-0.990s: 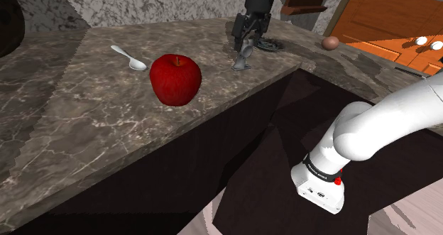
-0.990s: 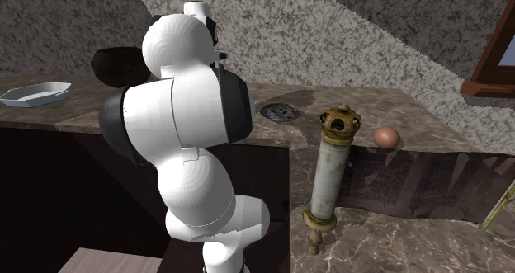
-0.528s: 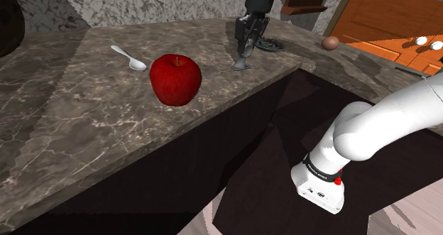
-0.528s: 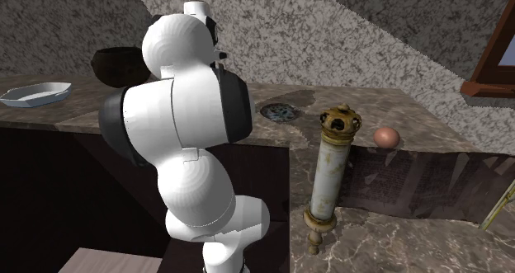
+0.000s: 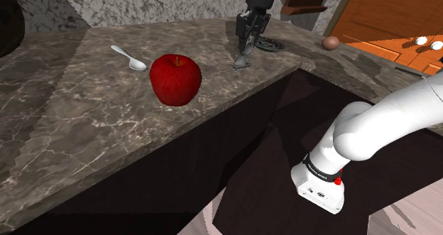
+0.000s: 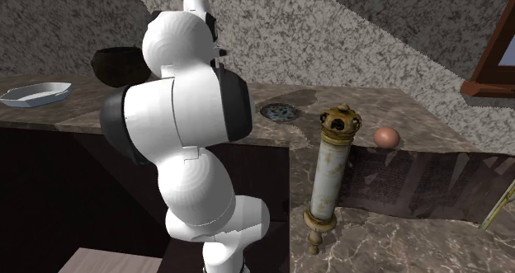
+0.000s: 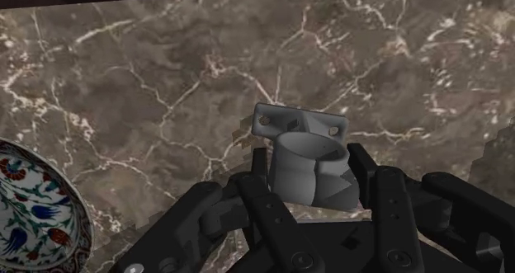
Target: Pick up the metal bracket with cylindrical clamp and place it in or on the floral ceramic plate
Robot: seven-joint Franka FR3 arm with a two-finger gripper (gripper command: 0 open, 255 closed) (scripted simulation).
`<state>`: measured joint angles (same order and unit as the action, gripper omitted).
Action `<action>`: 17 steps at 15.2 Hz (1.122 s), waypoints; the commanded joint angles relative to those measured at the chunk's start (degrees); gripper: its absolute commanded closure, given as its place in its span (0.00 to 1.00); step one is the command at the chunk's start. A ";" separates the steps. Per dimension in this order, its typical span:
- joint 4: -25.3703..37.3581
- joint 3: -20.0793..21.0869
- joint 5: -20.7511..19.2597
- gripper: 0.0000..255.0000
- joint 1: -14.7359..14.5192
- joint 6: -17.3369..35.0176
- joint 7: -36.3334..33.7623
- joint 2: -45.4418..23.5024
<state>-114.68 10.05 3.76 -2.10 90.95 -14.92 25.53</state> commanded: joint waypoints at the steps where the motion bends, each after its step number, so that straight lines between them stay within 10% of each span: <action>1: 1.82 0.04 -0.05 1.00 0.02 -1.42 -0.13 -0.42; 17: 18.35 -0.96 -1.08 1.00 0.81 -13.18 0.77 -5.28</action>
<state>-96.80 9.69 2.87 -1.55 78.17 -15.00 20.36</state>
